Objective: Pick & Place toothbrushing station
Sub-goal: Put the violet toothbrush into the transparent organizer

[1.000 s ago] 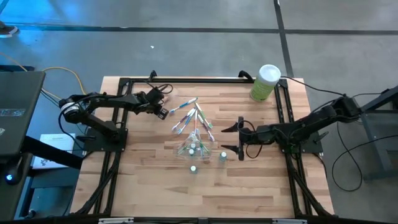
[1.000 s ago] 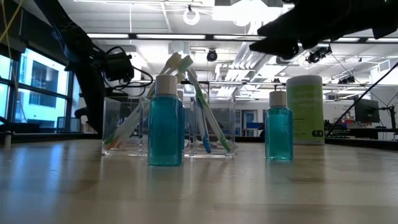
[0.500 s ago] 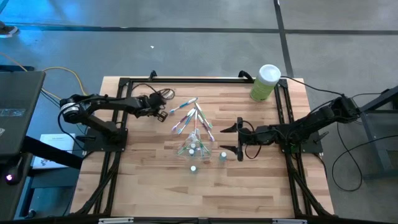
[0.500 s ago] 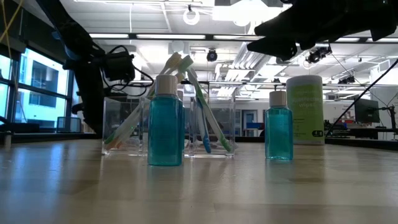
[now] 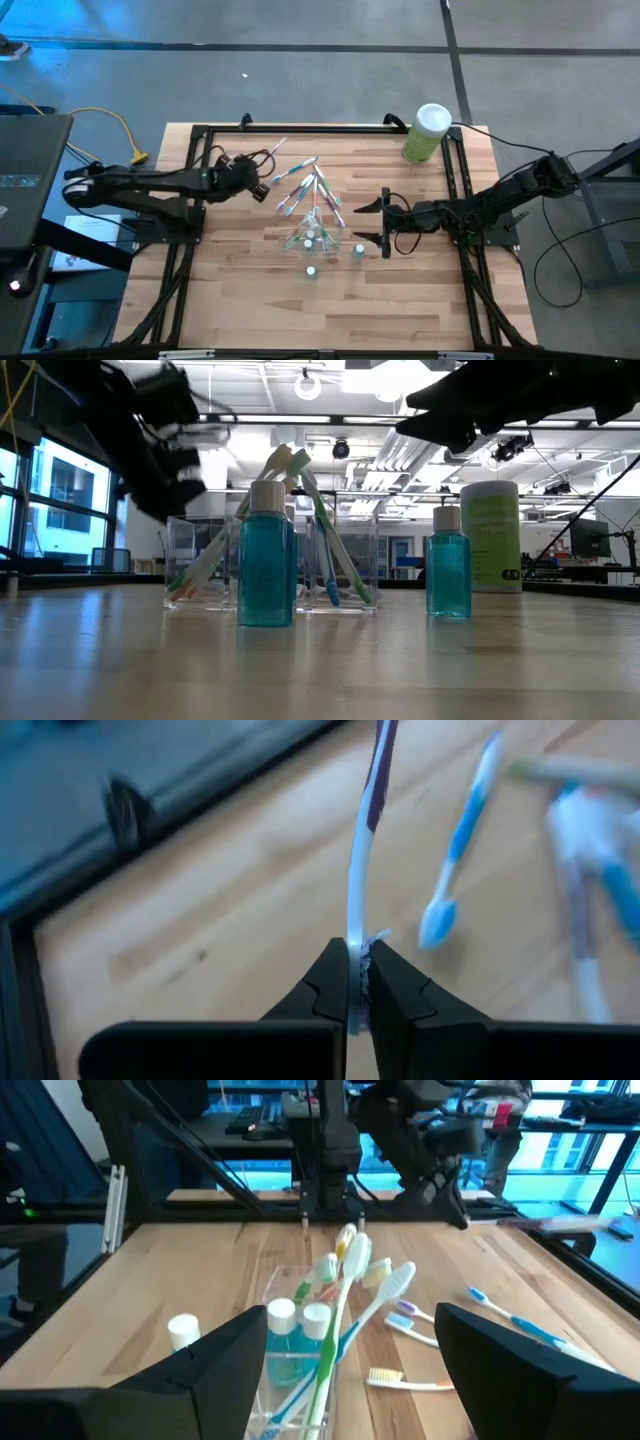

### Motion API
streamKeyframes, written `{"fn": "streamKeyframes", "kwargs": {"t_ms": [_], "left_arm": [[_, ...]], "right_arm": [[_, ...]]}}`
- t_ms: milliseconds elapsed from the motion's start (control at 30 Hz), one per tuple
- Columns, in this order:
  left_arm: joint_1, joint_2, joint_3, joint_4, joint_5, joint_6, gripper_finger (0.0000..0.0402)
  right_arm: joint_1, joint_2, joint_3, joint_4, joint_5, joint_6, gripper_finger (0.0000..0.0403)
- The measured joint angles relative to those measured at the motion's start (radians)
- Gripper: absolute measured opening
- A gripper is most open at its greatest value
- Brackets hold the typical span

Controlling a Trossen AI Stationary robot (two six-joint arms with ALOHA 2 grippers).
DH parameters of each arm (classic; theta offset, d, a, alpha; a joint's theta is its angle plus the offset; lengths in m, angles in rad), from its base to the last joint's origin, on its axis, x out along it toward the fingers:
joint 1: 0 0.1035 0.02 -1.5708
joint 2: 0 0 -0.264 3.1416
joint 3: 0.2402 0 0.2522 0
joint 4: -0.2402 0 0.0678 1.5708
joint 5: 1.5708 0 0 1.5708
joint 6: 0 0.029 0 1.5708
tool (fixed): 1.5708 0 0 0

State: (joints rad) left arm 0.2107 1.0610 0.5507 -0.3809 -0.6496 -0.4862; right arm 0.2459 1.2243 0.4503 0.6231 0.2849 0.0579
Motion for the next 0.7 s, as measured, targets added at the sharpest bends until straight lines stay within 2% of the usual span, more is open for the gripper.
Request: {"fn": "streamKeyframes", "kwargs": {"t_ms": [100,200,333,433,500,600,700], "left_arm": [[-0.1,-0.1,0.001,0.008,-0.086,0.002,0.0007],[-0.246,-0.185,0.001,0.051,-0.192,0.072,0.0007],[-0.507,-0.234,0.001,0.197,-0.452,0.227,0.0007],[-0.706,-0.212,0.002,0.436,-0.649,0.497,0.0007],[-0.811,-0.168,0.003,0.663,-0.738,0.734,0.0007],[-0.917,-0.059,0.004,0.991,-0.782,1.122,0.0007],[-0.961,0.092,0.004,1.197,-0.768,1.536,0.0007]], "right_arm": [[0.0,0.0,0.0,0.012,0.0,0.0,0.0279],[0.0,0.0,0.0,0.03,0.0,0.0,0.0279],[0.0,0.0,0.0,0.052,0.0,0.0,0.0279],[0.0,0.0,0.0,0.059,-0.006,0.005,0.0279],[-0.001,0.0,0.0,0.075,-0.038,0.023,0.0279],[-0.006,0.0,0.0,0.113,-0.123,0.047,0.0279],[-0.018,0.0,0.0,0.164,-0.227,0.076,0.0279]]}}
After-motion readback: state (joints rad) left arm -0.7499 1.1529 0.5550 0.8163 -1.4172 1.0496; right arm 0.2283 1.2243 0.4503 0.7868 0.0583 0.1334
